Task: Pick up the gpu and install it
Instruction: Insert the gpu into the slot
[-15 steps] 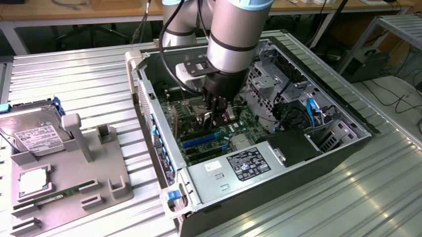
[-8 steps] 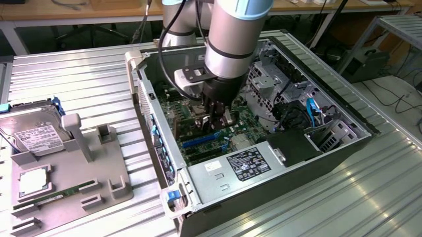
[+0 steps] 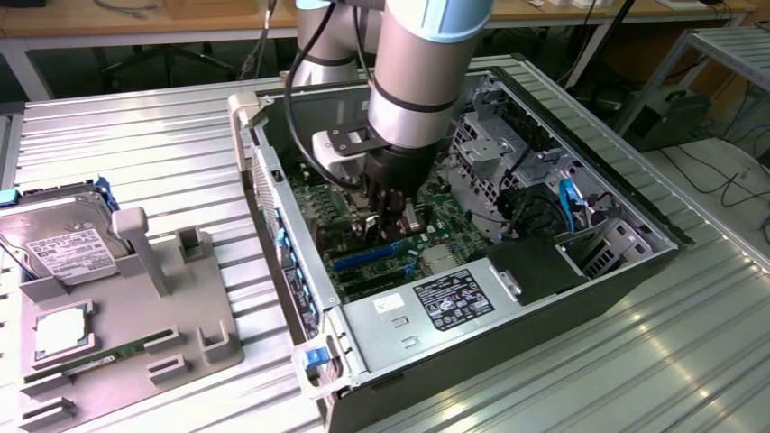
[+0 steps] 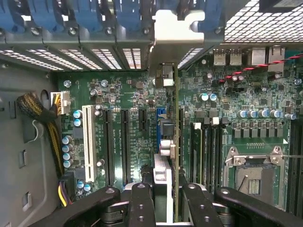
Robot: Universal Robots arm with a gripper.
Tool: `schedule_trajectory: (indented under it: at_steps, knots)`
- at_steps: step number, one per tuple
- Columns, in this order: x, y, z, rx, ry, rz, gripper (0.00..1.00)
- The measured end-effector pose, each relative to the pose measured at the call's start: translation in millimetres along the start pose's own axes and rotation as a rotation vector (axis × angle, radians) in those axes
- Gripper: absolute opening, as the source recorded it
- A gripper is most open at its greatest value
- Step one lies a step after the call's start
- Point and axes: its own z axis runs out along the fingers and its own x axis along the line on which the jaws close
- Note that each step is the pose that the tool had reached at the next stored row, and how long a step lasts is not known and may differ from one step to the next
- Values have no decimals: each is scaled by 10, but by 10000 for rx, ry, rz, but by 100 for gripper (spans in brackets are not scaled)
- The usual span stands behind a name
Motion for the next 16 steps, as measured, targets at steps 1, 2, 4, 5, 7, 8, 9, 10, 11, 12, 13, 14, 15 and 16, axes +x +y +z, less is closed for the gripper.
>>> schedule_trajectory:
  at_steps: [1, 2, 4, 5, 7, 8, 9, 10, 11, 12, 13, 14, 15, 16]
  knots:
    - [7, 0, 3, 0, 0, 1, 28]
    - [10, 1, 7, 1, -2, 1, 28]
    - [11, 1, 8, 1, 0, 3, 28]
    - [12, 0, 11, 0, 0, 0, 28]
    - [12, 0, 11, 0, 0, 0, 28]
    - [12, 0, 12, 1, -2, 1, 28]
    - [12, 1, 14, 1, -3, 0, 28]
    - [12, 1, 15, 1, -4, 0, 28]
    - [12, 2, 17, 0, -4, 0, 28]
    - [12, 2, 19, 0, -4, 0, 28]
    - [12, 2, 23, 1, -6, 0, 28]
    - [13, 3, 28, 1, -9, 1, 28]
    - [13, 3, 32, 0, -15, 0, 28]
    - [13, 4, 37, 0, -21, 1, 28]
